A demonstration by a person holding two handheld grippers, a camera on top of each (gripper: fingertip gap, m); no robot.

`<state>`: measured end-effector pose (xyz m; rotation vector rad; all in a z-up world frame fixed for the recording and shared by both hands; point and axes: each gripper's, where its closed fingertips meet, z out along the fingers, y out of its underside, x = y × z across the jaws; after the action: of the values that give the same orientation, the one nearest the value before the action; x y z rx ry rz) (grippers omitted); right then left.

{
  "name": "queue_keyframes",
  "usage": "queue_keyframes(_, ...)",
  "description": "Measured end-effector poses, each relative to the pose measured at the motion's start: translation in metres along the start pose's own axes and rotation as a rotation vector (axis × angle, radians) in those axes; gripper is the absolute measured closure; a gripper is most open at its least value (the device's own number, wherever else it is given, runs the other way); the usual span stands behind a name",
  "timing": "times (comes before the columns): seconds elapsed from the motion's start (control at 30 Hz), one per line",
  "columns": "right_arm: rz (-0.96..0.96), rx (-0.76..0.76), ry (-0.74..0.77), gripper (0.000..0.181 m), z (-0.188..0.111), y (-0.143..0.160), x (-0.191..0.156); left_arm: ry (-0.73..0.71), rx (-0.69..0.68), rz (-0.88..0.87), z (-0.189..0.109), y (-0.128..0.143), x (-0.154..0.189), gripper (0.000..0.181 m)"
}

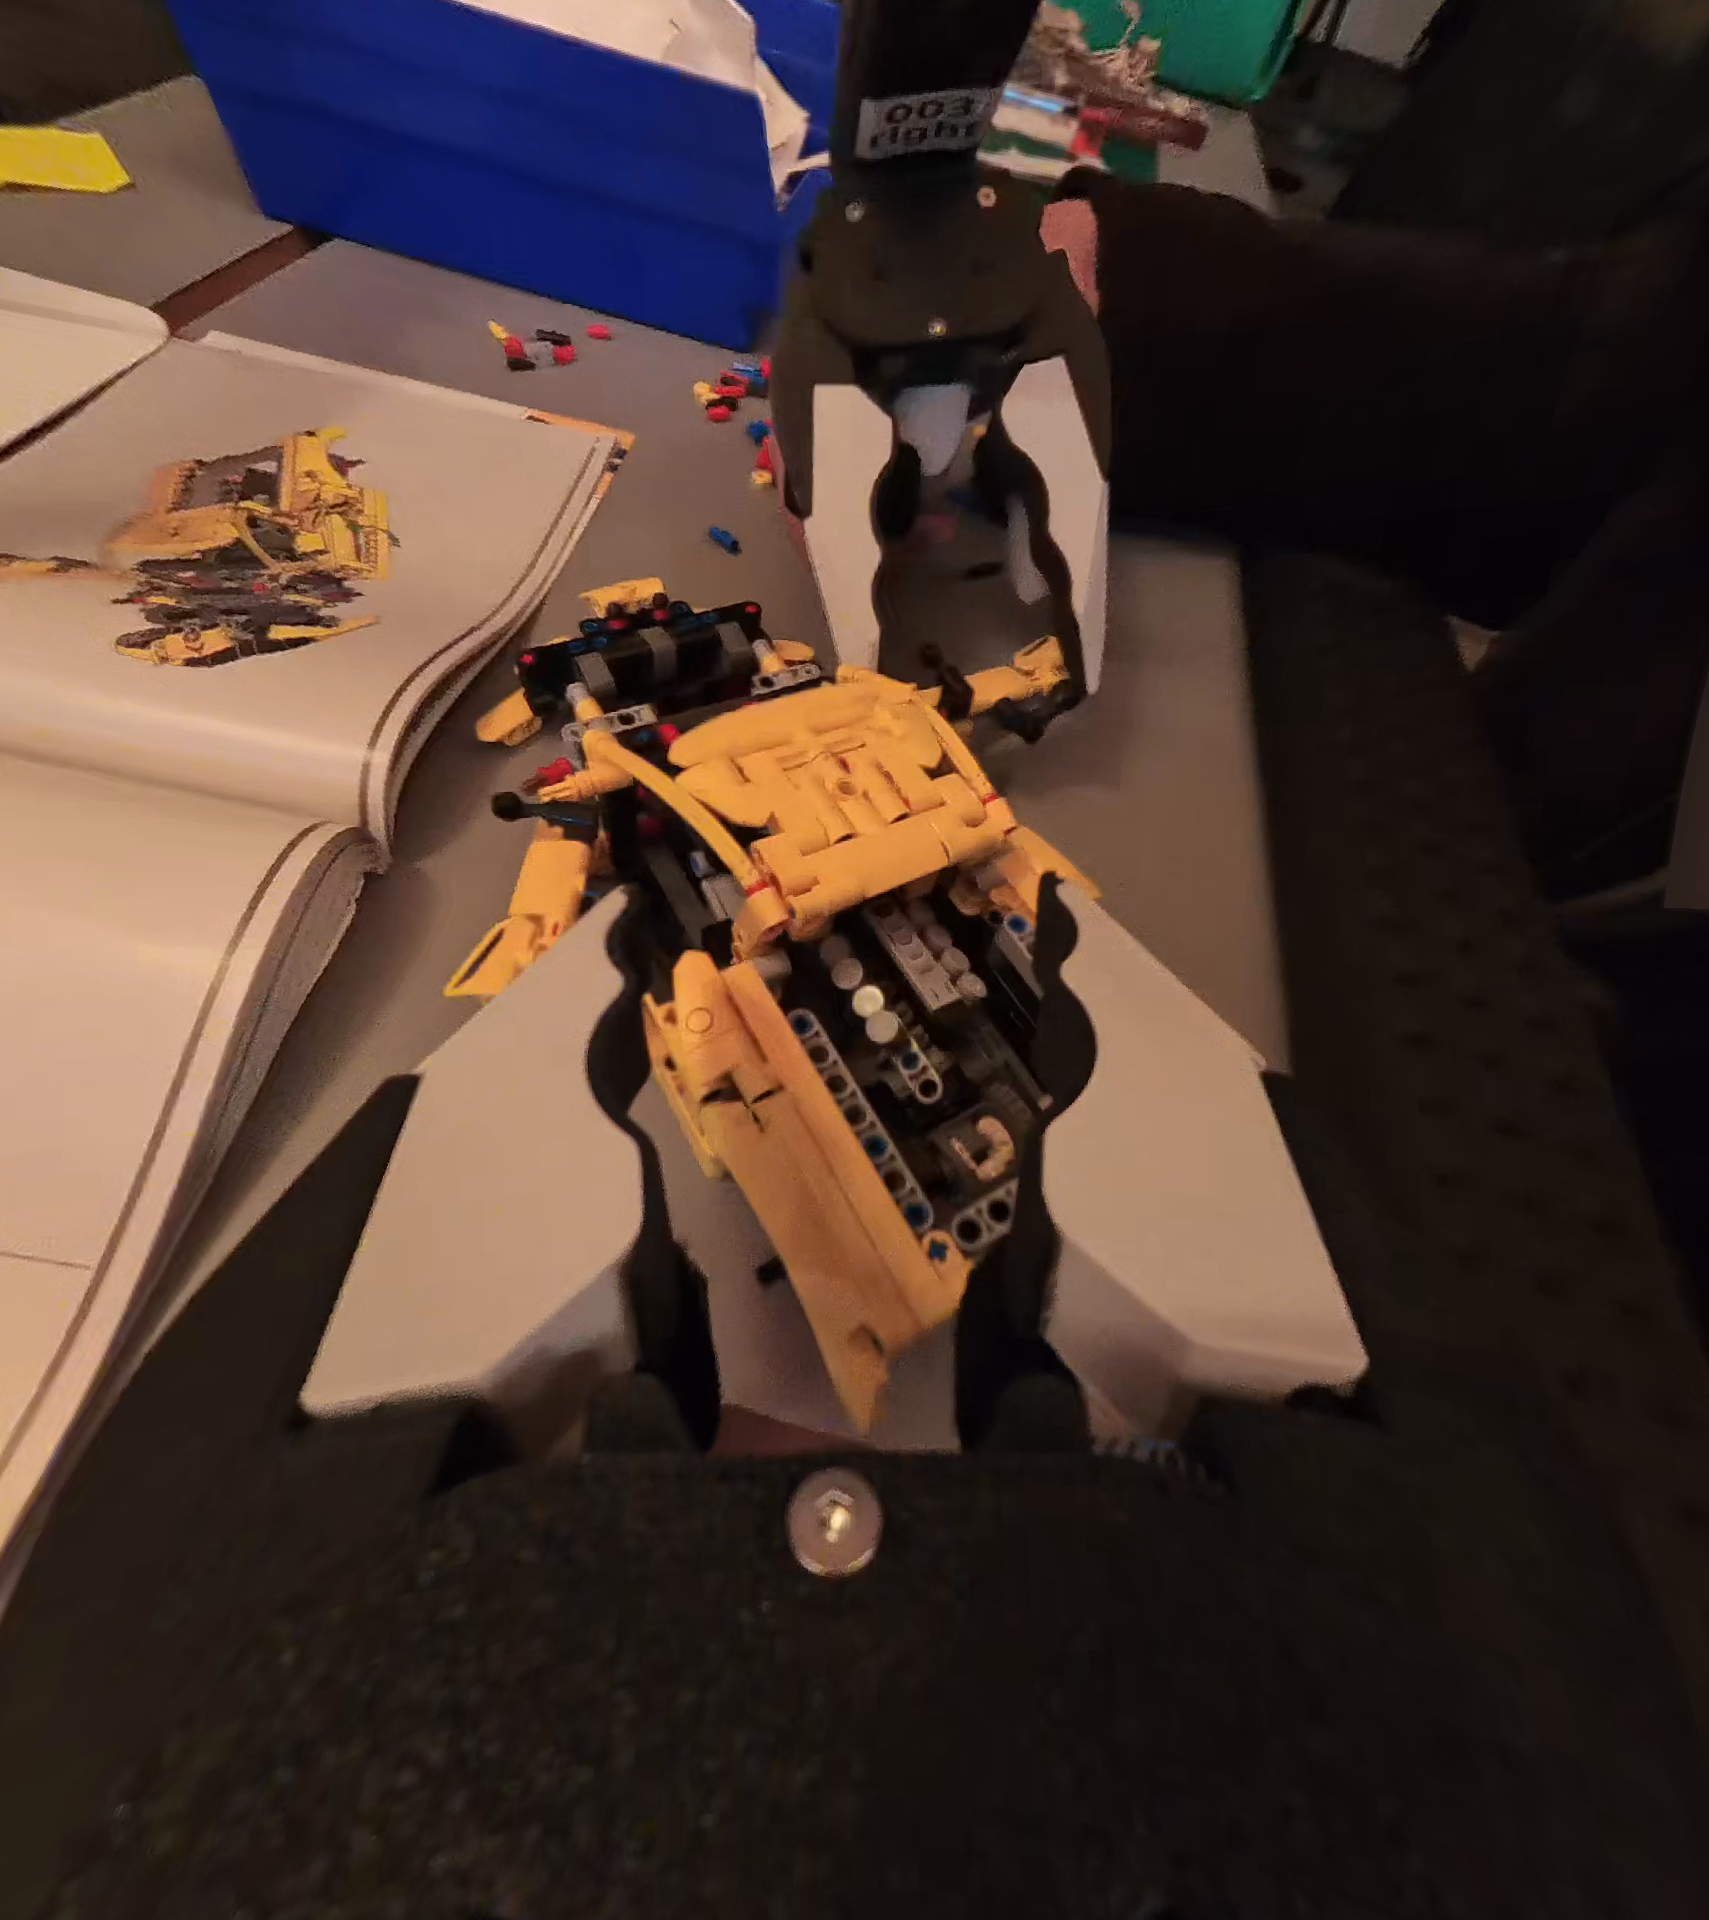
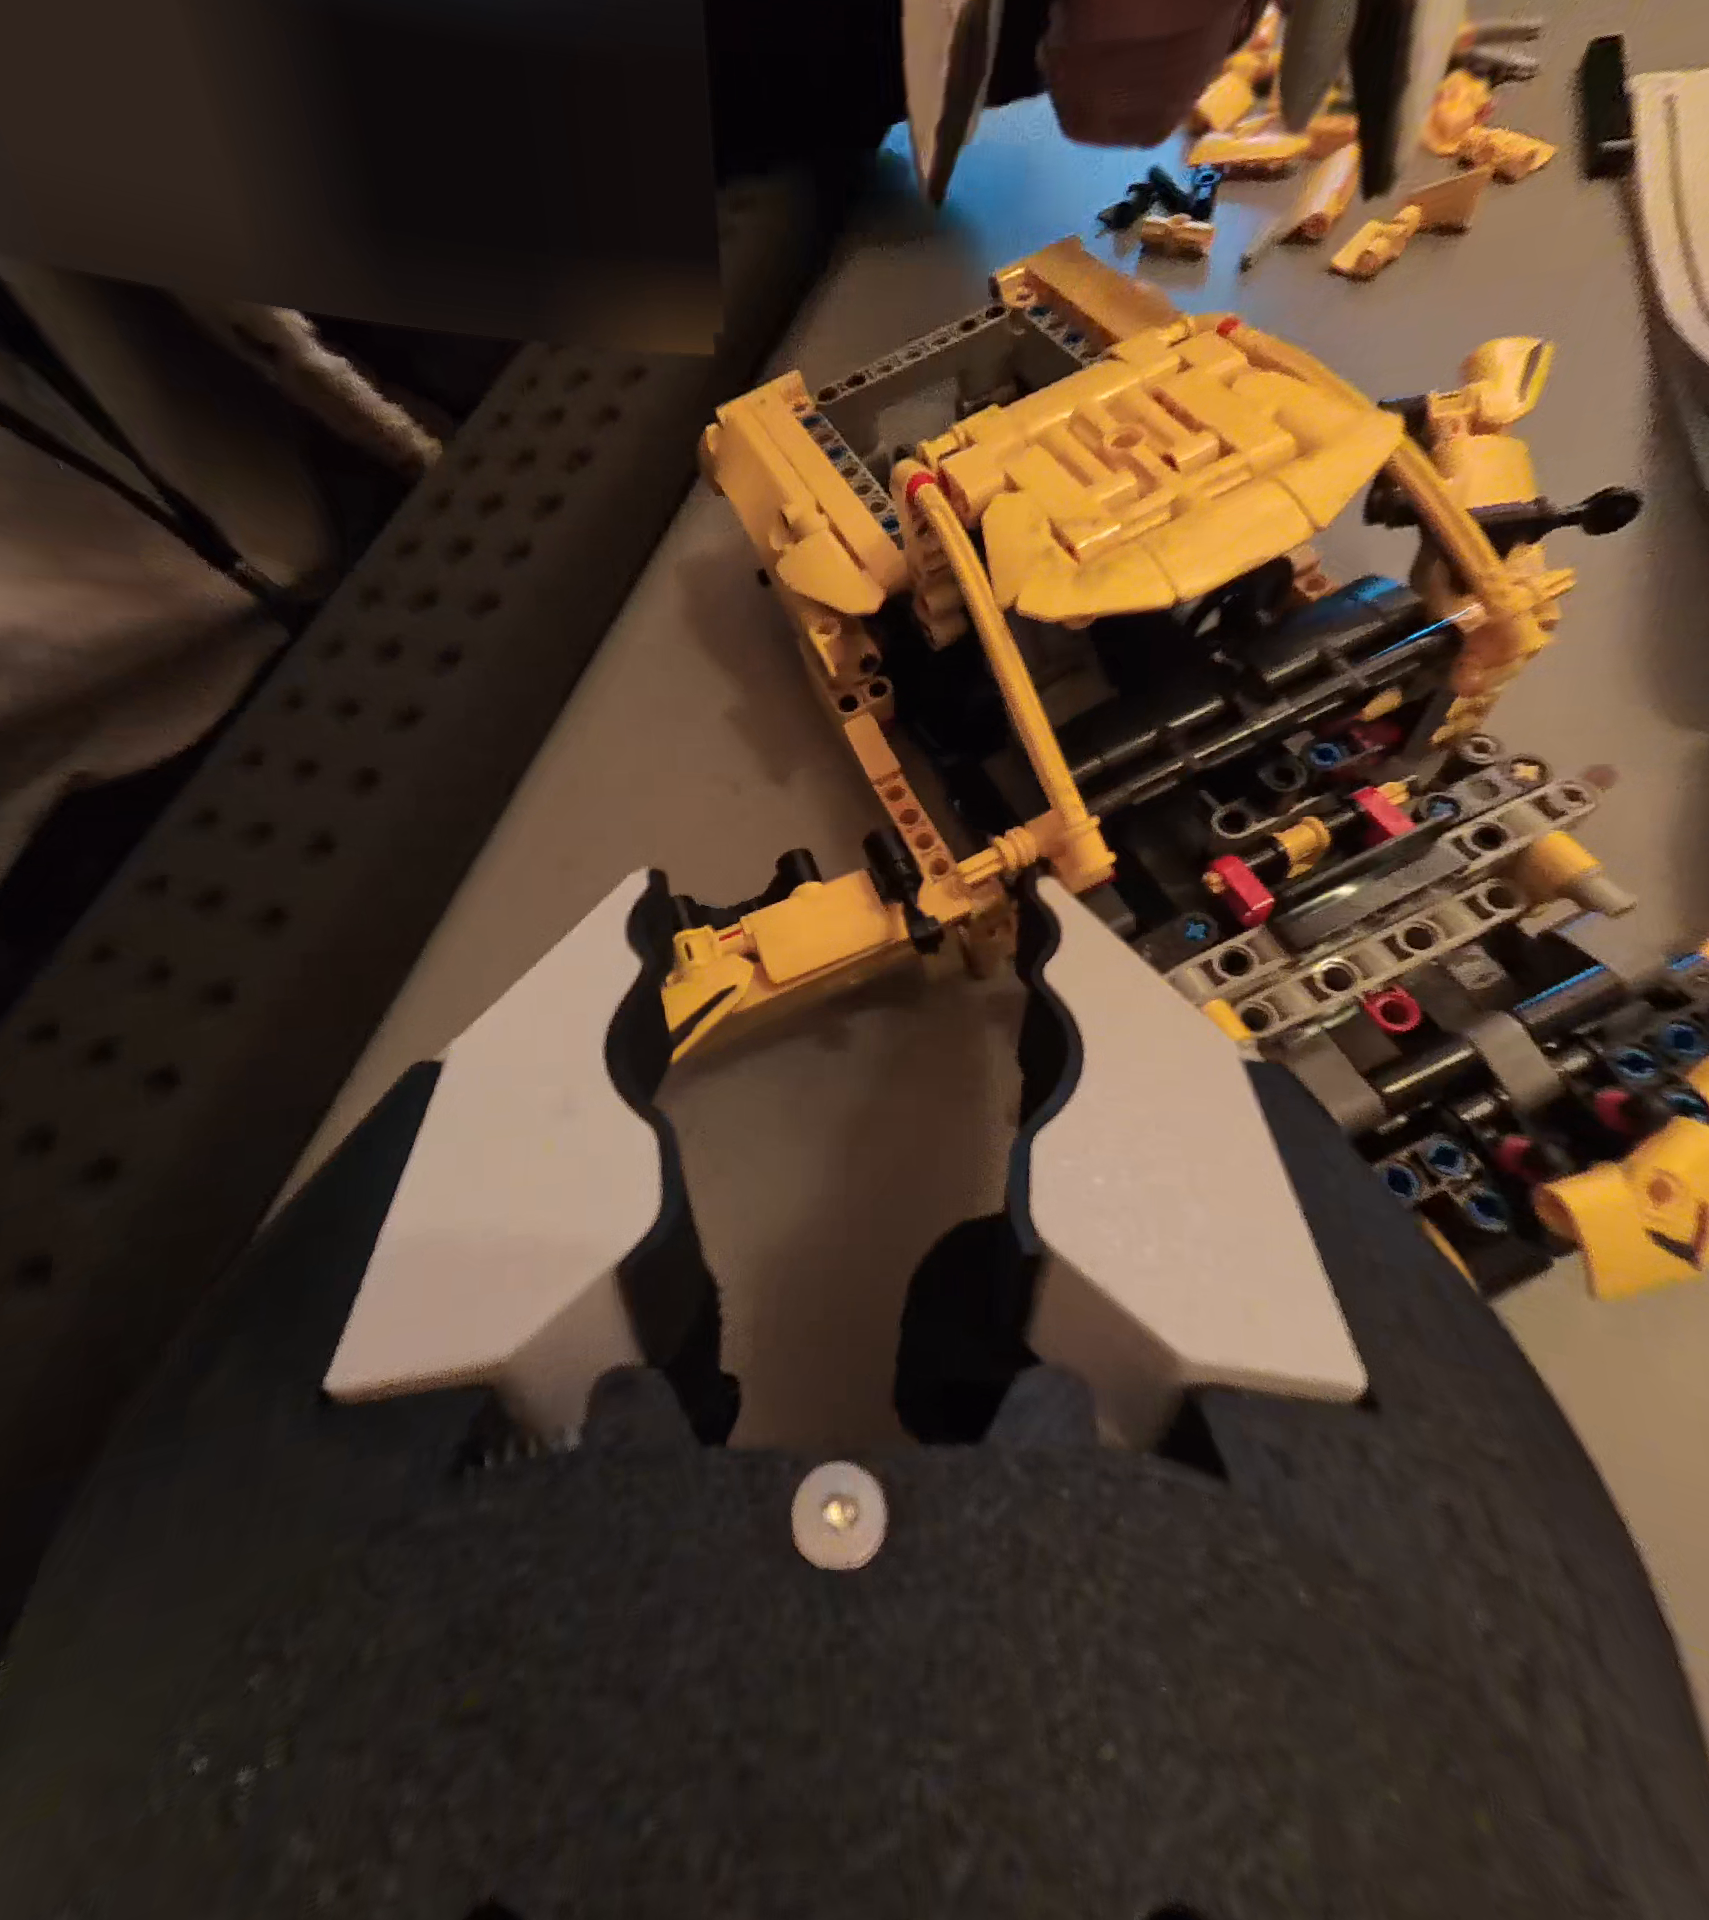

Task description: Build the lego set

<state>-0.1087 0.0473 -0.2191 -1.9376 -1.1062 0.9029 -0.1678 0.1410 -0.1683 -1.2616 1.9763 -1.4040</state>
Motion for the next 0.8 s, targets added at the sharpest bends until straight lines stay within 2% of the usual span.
queue_keyframes(0.07, 0.012, 0.010, -0.041, 0.110, 0.003, 0.001, -0.004, -0.035, -0.025, 0.019, 0.010, 0.003, -0.002, 0.107)
queue_keyframes(0.23, 0.002, 0.013, -0.056, 0.088, 0.005, 0.002, -0.017, 0.038, -0.078, -0.005, 0.025, 0.012, 0.009, 0.107)
queue_keyframes(0.37, -0.142, -0.051, -0.014, 0.105, 0.011, 0.009, -0.018, 0.049, -0.113, 0.026, 0.034, 0.018, 0.014, 0.107)
queue_keyframes(0.8, -0.153, -0.087, -0.015, 0.111, 0.011, 0.010, -0.017, 0.019, -0.162, 0.065, 0.039, 0.025, 0.010, 0.113)
